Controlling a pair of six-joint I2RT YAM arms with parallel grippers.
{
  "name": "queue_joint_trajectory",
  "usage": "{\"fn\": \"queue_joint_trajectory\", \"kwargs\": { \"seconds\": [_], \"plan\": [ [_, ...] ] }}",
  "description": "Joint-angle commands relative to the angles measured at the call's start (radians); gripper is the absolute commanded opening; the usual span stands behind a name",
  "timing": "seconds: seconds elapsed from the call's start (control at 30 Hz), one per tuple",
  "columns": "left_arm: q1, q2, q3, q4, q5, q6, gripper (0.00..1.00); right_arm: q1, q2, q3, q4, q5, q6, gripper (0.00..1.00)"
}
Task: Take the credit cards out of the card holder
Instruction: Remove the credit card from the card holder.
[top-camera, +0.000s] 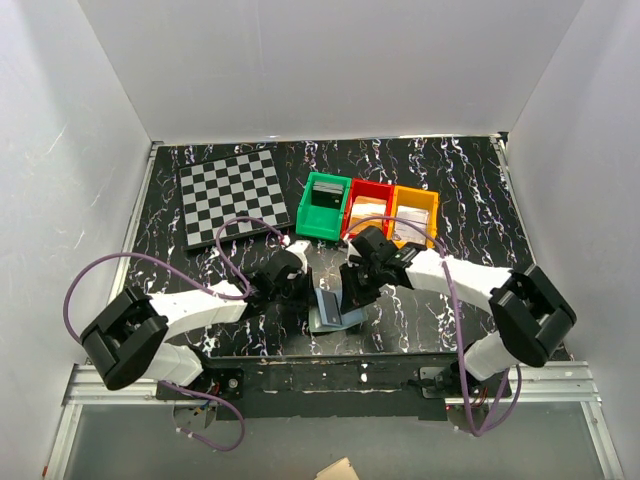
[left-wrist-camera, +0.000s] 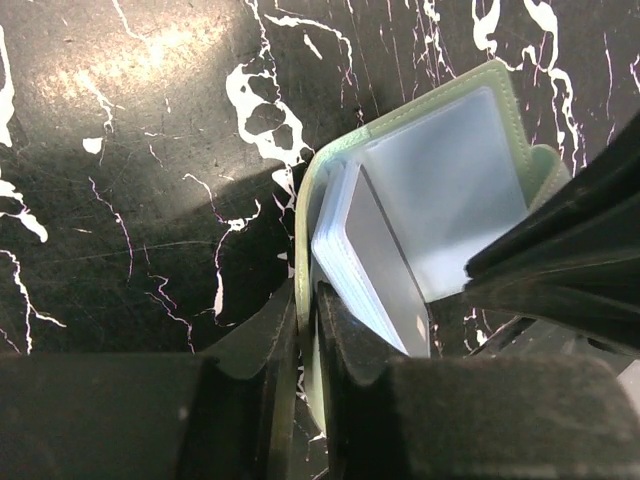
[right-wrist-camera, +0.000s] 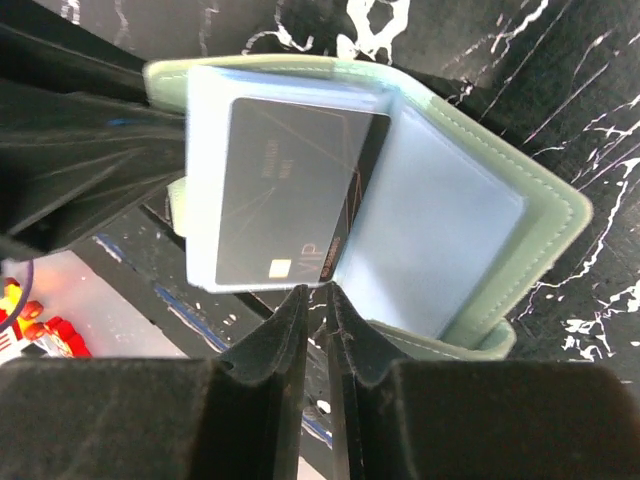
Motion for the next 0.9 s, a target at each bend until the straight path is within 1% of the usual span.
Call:
{"fn": "queue_joint_trajectory", "kwargs": {
  "seconds": [0.0, 0.07, 0.13, 0.3, 0.33, 0.37, 0.5, 0.57, 0.63, 0.67, 0.73, 0.77, 0.87],
  "plan": [
    [0.003, -0.016, 0.043, -0.033, 0.013, 0.032, 0.21, 0.001, 0.039, -0.017, 0.074, -0.028, 0.016, 0.2],
    [0.003, -0.022, 0.043, -0.044, 0.019, 0.032, 0.33, 0.001, 0.07, -0.017, 0.076, -0.026, 0.017, 0.2],
    [0.003, -0.037, 0.049, -0.066, 0.014, 0.034, 0.41, 0.001, 0.082, -0.017, 0.082, -0.023, 0.02, 0.2],
    [0.004, -0.123, 0.054, -0.161, -0.039, 0.041, 0.55, 0.001, 0.1, -0.015, 0.083, -0.02, 0.028, 0.2],
    [0.008, -0.147, 0.055, -0.185, -0.041, 0.043, 0.56, 0.001, 0.105, -0.012, 0.08, -0.02, 0.028, 0.2],
    [0.009, -0.169, 0.057, -0.208, -0.08, 0.043, 0.57, 0.001, 0.108, -0.009, 0.077, -0.02, 0.027, 0.2],
    [0.015, -0.268, 0.06, -0.32, -0.139, 0.024, 0.58, 0.001, 0.117, 0.0, 0.071, -0.014, 0.025, 0.22],
    [0.017, -0.33, 0.048, -0.333, -0.162, -0.017, 0.58, 0.001, 0.126, 0.003, 0.068, -0.012, 0.025, 0.23],
    [0.017, -0.387, 0.02, -0.256, -0.132, -0.045, 0.58, 0.001, 0.131, 0.003, 0.068, -0.009, 0.025, 0.24],
    [0.017, -0.399, 0.008, -0.194, -0.09, -0.063, 0.57, 0.001, 0.128, 0.002, 0.073, -0.005, 0.027, 0.25],
    [0.017, -0.379, -0.009, -0.072, -0.015, -0.083, 0.56, 0.001, 0.128, 0.0, 0.071, 0.002, 0.031, 0.25],
    [0.017, -0.341, -0.003, -0.029, 0.022, -0.098, 0.55, 0.003, 0.126, 0.0, 0.071, 0.005, 0.03, 0.25],
    [0.015, -0.156, 0.058, 0.009, 0.094, -0.103, 0.43, 0.001, 0.113, 0.003, 0.054, 0.021, 0.031, 0.26]
  ]
}}
